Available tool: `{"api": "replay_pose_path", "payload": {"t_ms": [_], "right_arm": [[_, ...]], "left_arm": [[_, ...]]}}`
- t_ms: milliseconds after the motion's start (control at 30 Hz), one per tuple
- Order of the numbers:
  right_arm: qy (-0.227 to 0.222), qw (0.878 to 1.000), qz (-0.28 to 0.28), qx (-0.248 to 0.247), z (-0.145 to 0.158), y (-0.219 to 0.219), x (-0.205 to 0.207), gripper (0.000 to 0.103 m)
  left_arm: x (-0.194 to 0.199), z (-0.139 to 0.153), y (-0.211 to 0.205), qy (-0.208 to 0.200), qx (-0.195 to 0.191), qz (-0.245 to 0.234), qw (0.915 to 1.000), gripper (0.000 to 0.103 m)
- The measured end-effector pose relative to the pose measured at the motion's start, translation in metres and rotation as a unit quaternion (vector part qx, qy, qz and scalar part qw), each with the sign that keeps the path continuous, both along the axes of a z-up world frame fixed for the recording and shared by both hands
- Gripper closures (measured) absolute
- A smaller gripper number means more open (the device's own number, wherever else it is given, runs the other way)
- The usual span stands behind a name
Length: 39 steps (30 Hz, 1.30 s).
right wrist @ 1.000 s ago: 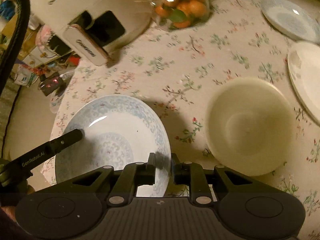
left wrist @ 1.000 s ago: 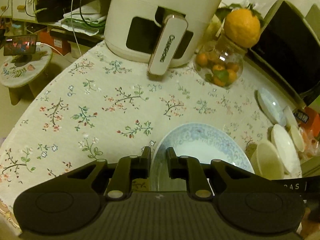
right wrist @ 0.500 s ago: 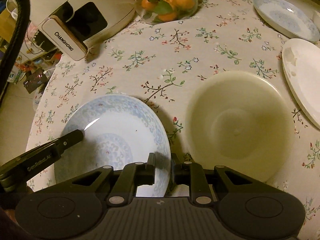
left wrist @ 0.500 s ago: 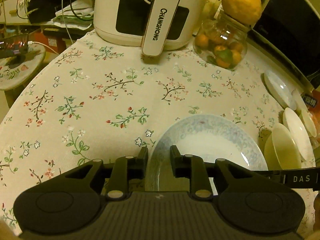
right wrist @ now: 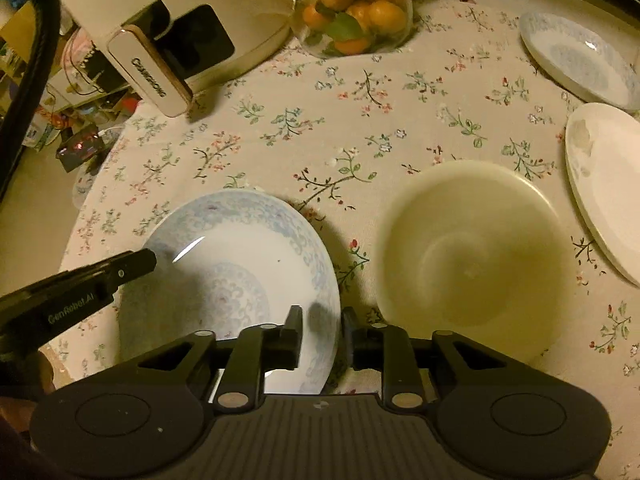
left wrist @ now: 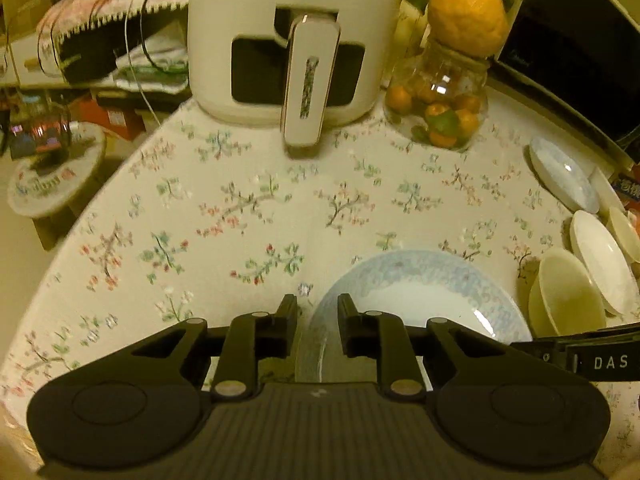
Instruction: Organize plates and bowls
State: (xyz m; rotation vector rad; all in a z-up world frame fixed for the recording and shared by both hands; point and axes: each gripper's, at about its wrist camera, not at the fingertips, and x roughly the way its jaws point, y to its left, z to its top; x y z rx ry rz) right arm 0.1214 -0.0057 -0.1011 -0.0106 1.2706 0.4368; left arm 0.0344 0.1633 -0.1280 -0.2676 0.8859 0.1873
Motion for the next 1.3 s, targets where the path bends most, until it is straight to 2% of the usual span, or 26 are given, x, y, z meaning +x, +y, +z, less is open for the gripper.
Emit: {"api": "replay_pose_path", "payload": {"t_ms": [200,300,400,567,700,767,933,1167,1300], "right_arm": [[0.001,1.000,-0.009,0.017,0.017,-0.010,-0.003,0.072],[0.023,0.998,-0.025,0.048,0.027,-0.020,-0.004,0.070],[0.036,0.995,-0.040,0.080,0.041,-0.032,-0.007,0.068],[0.000,0.994,-0.056,0.096,0.070,-0.058,-0.010,0.061],[-0.053,0.993,-0.076,0.076,0.088,-0.084,-0.009,0.056],[-0.063,0.991,-0.085,0.077,0.093,-0.096,-0.009,0.055],[-0.113,0.989,-0.085,0.042,0.100,-0.119,-0.013,0.045],[-0.124,0.984,-0.119,0.039,0.099,-0.166,-0.010,0.040],[-0.129,0.980,-0.150,0.033,0.100,-0.190,-0.004,0.039]], "left_arm": [[0.002,0.020,-0.017,-0.021,0.035,-0.006,0.9991,0.081],[0.002,0.032,-0.029,-0.026,0.051,-0.010,0.9983,0.081],[0.004,0.045,-0.041,-0.037,0.059,-0.021,0.9974,0.075],[0.013,0.059,-0.063,-0.055,0.070,-0.034,0.9955,0.063],[0.021,0.064,-0.084,-0.063,0.071,-0.040,0.9947,0.057],[0.025,0.066,-0.095,-0.065,0.072,-0.044,0.9943,0.048],[0.033,0.069,-0.121,-0.069,0.065,-0.056,0.9940,0.036],[0.050,0.073,-0.150,-0.084,0.059,-0.070,0.9922,0.010],[0.064,0.071,-0.160,-0.081,0.068,-0.073,0.9917,0.006]]}}
